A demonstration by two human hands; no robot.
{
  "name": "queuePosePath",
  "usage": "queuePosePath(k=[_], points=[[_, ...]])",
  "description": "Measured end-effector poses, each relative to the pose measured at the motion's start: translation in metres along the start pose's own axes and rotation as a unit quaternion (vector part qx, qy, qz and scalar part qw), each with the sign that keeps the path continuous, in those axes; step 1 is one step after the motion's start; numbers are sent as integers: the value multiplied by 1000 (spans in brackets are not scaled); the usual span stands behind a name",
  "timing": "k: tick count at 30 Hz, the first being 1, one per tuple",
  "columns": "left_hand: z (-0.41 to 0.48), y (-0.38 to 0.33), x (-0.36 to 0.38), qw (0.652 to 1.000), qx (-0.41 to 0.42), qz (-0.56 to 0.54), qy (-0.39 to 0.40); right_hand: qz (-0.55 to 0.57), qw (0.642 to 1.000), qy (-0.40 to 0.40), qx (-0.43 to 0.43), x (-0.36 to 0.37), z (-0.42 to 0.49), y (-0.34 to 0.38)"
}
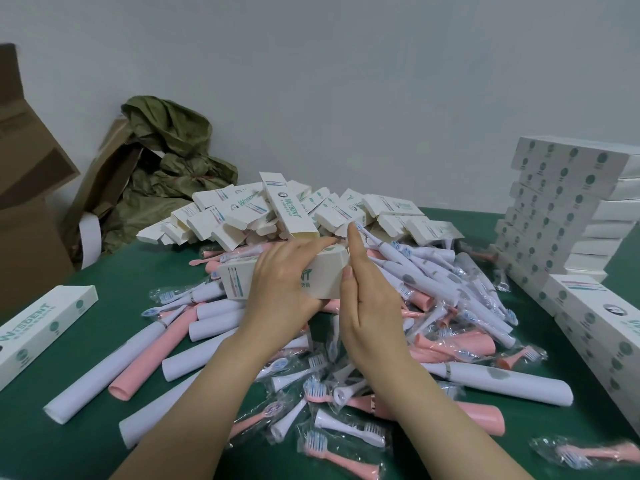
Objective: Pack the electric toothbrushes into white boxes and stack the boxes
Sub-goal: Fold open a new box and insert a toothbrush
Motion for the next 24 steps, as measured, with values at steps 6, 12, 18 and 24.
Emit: queuePosePath(k=[6,12,18,24], points=[[1,-1,-2,1000,2,-13,-7,11,1000,-14,4,1,1,4],[-1,5,1,1000,4,-5,-12,-5,1000,5,1,12,-2,2],[-1,9,5,1000,2,19,12,10,998,55,36,18,-3,-7],[3,18,3,995,17,102,13,63,976,-102,180,-1,4,-18]])
Point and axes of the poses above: each hand's wrist, its own z-axis towards the middle knuckle, its own x-axis out of the palm, y = z × x, the point moved 3 cm from there along z, towards the middle knuckle, and after that the axes turned 7 degrees about -z, right-handed, at the moved point
